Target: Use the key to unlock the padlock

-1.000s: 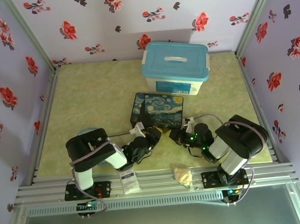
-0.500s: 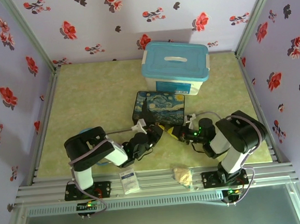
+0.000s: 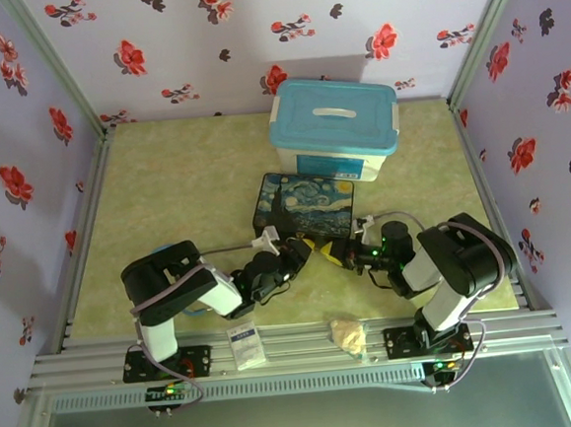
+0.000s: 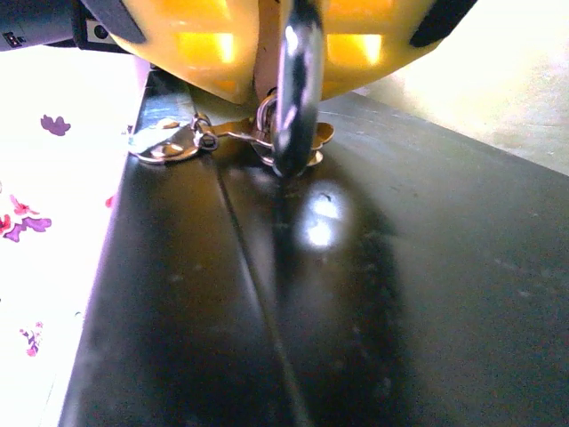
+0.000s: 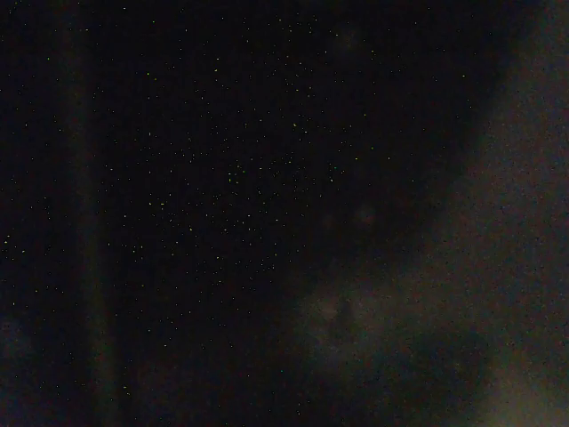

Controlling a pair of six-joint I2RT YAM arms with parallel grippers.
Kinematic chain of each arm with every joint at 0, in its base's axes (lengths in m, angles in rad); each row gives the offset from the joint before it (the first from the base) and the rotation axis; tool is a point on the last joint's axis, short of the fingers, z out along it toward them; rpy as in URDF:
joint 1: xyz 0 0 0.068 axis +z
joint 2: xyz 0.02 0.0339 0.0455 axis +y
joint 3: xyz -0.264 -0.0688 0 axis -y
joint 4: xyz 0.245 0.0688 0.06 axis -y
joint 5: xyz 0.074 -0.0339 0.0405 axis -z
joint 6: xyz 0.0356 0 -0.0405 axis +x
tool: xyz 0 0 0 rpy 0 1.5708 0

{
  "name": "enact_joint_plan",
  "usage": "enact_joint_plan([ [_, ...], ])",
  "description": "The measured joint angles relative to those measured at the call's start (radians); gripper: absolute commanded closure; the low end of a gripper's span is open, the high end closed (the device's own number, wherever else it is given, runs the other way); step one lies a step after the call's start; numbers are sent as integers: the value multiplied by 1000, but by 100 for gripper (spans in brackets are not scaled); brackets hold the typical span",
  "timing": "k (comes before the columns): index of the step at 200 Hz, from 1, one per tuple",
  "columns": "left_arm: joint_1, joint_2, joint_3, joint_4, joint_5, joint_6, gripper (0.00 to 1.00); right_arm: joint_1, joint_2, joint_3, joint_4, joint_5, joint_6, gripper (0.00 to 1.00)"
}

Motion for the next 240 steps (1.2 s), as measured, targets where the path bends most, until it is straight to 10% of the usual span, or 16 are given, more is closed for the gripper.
enact_joint_plan([
  [117, 33, 5, -3, -6, 46, 18, 100, 116, -27, -10, -1, 170, 63, 100],
  [240, 46, -18, 0, -9, 162, 60, 100, 2, -188, 47, -335, 14, -66, 100],
])
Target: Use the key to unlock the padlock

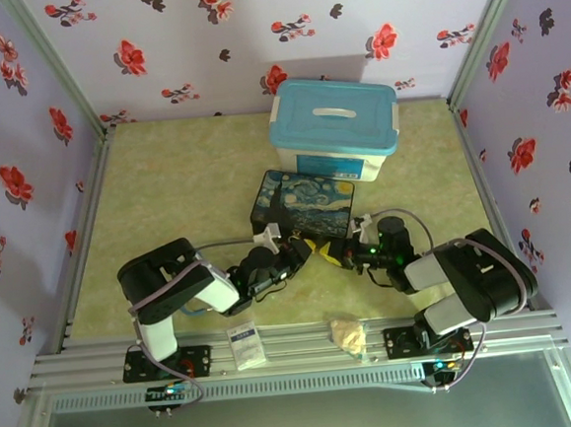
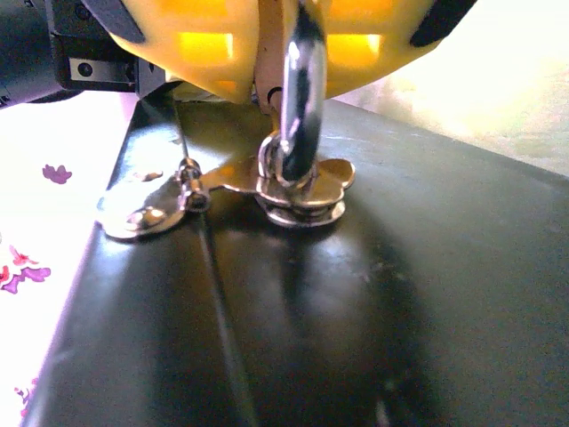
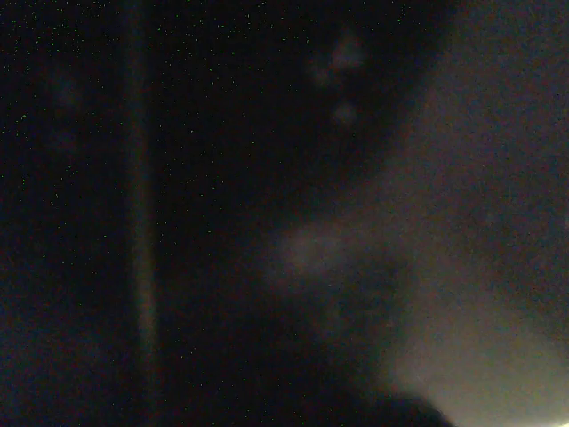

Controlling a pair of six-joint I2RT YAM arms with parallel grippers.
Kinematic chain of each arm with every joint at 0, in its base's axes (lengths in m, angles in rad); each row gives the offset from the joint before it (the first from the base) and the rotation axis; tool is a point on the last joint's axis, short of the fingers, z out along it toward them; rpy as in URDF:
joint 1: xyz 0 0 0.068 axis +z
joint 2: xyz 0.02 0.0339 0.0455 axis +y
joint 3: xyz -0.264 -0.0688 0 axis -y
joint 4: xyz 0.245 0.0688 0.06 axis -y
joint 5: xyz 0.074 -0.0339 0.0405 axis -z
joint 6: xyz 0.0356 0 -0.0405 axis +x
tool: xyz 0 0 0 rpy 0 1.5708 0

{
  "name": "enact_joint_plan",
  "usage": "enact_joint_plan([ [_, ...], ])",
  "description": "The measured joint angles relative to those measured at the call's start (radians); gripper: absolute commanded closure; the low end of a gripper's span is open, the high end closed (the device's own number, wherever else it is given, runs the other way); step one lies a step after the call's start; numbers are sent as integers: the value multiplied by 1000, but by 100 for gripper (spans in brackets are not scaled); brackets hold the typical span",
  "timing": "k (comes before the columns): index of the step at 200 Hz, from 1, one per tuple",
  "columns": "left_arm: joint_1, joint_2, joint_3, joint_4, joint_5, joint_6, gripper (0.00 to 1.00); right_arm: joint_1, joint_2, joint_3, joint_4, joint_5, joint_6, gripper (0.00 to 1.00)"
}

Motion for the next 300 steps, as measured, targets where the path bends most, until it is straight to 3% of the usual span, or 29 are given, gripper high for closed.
enact_joint_plan([
  [65, 1, -17, 28, -33, 14, 0, 100, -30, -37, 0, -23, -23, -32, 100],
  [167, 3, -25, 72, -42, 28, -1, 100, -32, -25, -29, 156, -25, 9, 100],
  [207, 1, -19, 72, -35, 23, -4, 100, 11, -131, -27, 23, 71, -34, 83],
  [264, -28, 3, 62, 42, 28, -5, 100, 22, -412, -26, -316, 142, -142, 92],
  [300, -33, 21, 64, 58, 33, -10, 100, 26, -441, -32, -357, 161, -126, 100],
])
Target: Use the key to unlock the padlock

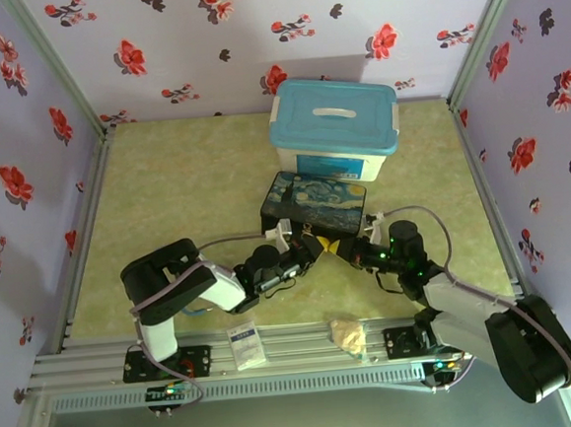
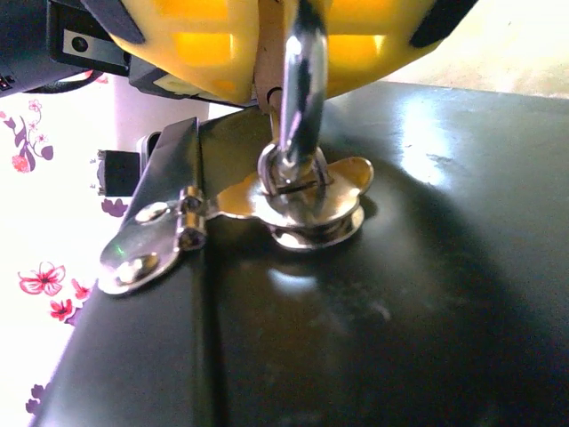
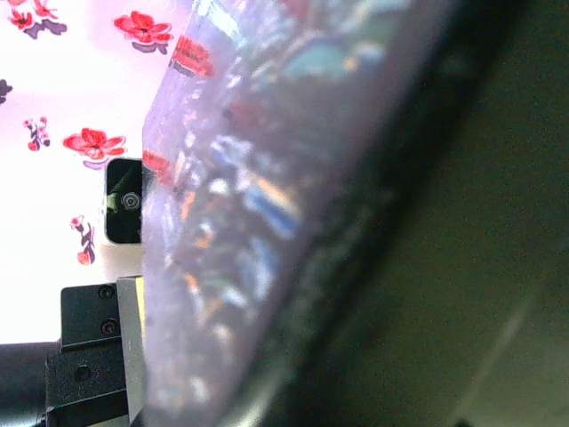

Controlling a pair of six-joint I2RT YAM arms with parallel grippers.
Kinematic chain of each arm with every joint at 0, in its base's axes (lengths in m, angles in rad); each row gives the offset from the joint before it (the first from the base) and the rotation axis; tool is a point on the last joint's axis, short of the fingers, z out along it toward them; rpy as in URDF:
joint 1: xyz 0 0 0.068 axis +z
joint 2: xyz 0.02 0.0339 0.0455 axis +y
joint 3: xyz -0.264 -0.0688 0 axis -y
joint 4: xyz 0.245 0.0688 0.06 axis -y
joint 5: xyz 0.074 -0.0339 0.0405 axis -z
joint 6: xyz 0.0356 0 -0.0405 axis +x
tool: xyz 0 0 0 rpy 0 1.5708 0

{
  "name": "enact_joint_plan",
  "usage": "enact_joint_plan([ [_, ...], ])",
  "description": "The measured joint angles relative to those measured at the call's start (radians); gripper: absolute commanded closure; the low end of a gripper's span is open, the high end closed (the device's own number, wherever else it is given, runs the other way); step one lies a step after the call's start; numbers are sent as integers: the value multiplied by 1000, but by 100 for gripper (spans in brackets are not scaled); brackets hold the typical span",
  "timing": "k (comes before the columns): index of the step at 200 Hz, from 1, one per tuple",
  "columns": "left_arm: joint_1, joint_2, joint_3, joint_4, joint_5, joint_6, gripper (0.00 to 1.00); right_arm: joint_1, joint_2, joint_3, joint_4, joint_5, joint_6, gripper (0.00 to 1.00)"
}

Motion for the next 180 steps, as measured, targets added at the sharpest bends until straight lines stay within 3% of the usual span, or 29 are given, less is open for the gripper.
enact_joint_plan([
  [35, 0, 18, 6, -15, -29, -8, 100, 17, 104, -8, 115, 22, 78, 97],
  [67, 0, 26, 6, -28, -45, -21, 100, 48, 125, 13, 82, 69, 59, 77],
  [83, 0, 26, 3, -21, -49, -28, 100, 54, 89, 35, -19, 102, 19, 63],
  [94, -3, 26, -3, -8, -49, -37, 100, 61, 48, 51, -116, 136, -26, 58],
  [129, -26, 66, -15, 12, -45, -60, 100, 67, -21, 95, -333, 212, -126, 56],
  [180, -29, 75, -50, 8, -45, -71, 100, 71, 23, 98, -375, 232, -178, 56],
])
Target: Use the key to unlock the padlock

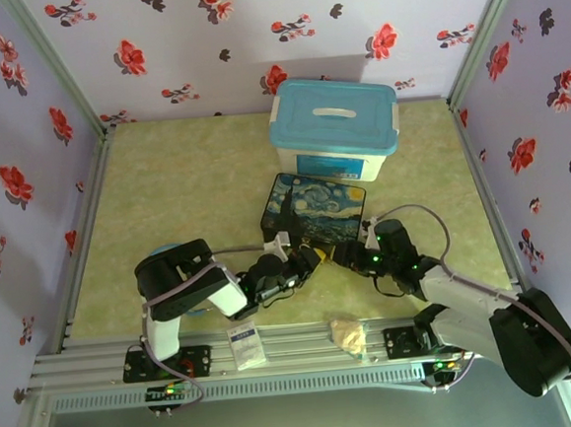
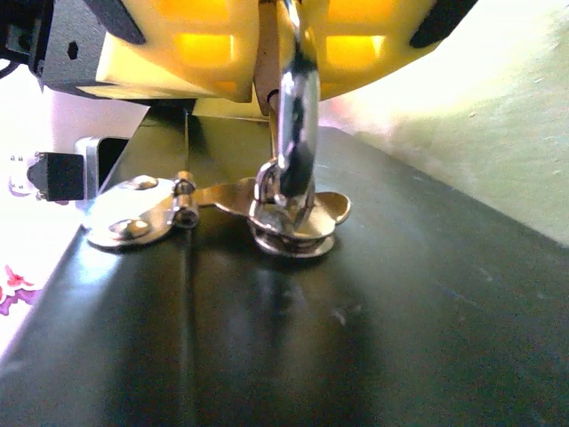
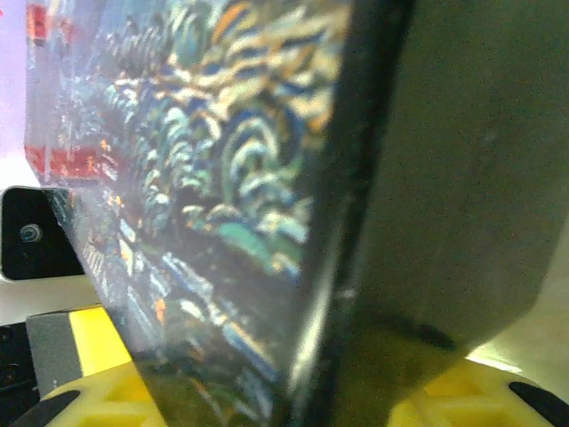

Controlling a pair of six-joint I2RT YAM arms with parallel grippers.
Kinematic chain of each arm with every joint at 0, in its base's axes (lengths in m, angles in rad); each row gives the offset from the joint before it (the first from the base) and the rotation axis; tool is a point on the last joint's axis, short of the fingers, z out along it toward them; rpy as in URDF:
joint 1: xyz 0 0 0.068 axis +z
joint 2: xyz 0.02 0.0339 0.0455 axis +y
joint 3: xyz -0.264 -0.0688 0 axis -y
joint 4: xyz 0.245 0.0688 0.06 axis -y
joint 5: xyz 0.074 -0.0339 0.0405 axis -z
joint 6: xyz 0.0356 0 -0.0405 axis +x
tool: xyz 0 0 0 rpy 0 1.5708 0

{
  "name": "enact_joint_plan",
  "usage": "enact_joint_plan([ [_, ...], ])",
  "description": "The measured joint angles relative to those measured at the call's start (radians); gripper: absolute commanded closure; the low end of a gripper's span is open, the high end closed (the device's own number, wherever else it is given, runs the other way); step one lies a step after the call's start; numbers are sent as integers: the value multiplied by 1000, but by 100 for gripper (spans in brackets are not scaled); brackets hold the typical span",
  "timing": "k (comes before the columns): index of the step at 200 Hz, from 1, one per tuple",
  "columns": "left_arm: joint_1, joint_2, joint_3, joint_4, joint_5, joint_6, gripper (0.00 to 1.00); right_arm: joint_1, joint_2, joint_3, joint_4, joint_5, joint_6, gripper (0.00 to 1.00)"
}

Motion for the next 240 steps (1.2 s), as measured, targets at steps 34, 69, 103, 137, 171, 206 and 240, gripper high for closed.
enact_joint_plan([
  [34, 0, 3, -11, 11, 4, -3, 100, 3, 6, 28, -67, 46, -81, 58],
  [69, 1, 27, -16, 49, 14, -3, 100, 49, 8, 40, -110, 120, -187, 69],
  [103, 1, 28, -36, 71, 31, -3, 100, 275, -93, 43, -162, 357, -325, 71],
  [137, 12, 27, -45, 83, 39, -2, 100, 362, -105, 24, -127, 510, -412, 64],
  [171, 24, 7, -77, 86, 43, 2, 100, 474, -101, -6, -65, 618, -511, 65],
  [206, 26, -14, -108, 86, 43, 6, 100, 592, -101, -67, 42, 740, -639, 62],
  [240, 27, -37, -120, 64, 36, 19, 100, 634, -68, -78, 94, 802, -752, 58],
])
